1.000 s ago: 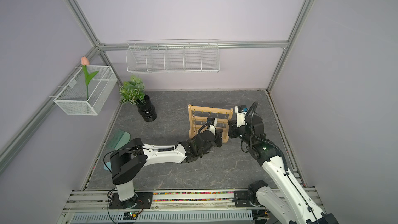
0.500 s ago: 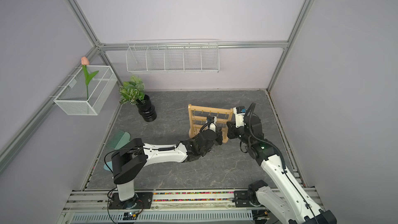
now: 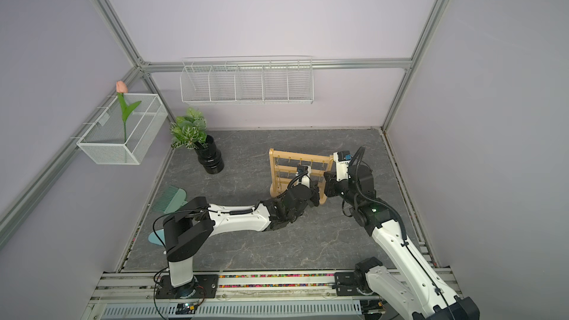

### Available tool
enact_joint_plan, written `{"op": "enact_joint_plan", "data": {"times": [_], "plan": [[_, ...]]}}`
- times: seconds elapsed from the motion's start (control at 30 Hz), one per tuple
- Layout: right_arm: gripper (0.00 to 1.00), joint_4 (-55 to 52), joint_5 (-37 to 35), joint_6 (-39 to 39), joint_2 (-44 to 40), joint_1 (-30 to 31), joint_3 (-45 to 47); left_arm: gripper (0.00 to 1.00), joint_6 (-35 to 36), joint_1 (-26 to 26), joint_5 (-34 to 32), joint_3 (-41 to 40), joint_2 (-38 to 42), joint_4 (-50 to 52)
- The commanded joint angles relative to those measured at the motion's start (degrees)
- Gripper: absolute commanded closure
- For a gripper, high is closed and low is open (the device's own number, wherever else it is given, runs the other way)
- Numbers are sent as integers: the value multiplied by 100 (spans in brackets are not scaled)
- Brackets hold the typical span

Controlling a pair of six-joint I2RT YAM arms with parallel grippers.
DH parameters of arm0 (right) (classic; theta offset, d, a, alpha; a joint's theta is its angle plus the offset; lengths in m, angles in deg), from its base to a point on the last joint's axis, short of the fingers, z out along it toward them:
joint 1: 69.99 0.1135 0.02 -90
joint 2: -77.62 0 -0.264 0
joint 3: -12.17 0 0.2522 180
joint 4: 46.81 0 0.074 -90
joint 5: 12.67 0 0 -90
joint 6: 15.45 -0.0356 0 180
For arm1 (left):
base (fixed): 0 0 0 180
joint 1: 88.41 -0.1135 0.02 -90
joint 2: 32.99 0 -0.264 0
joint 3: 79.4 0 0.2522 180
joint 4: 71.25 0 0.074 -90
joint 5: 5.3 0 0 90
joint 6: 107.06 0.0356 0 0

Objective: Hang the necklace on the jewelry display stand
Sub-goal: Hang the necklace on the stand.

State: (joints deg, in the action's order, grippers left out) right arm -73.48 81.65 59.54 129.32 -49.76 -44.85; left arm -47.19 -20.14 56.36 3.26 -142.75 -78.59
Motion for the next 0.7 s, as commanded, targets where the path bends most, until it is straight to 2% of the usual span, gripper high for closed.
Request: {"op": "enact_joint_plan", "data": {"times": [0.0, 0.17, 0.3, 0.43, 0.67], "plan": [[93, 38, -95, -8, 81, -46, 163, 100, -18, 13, -205, 130, -166, 233], [93, 78, -47, -6, 156, -45, 160, 100, -60, 17, -264, 193, -203, 376], [92, 79, -57, -7, 182, -47, 187, 93, -150, 15, -313, 193, -200, 487], [91, 103, -78, -8, 215, -48, 220, 91, -193, 17, -312, 202, -196, 524], [80, 69, -103, -10, 179, -47, 231, 80, -318, 28, -304, 237, -154, 666]]}}
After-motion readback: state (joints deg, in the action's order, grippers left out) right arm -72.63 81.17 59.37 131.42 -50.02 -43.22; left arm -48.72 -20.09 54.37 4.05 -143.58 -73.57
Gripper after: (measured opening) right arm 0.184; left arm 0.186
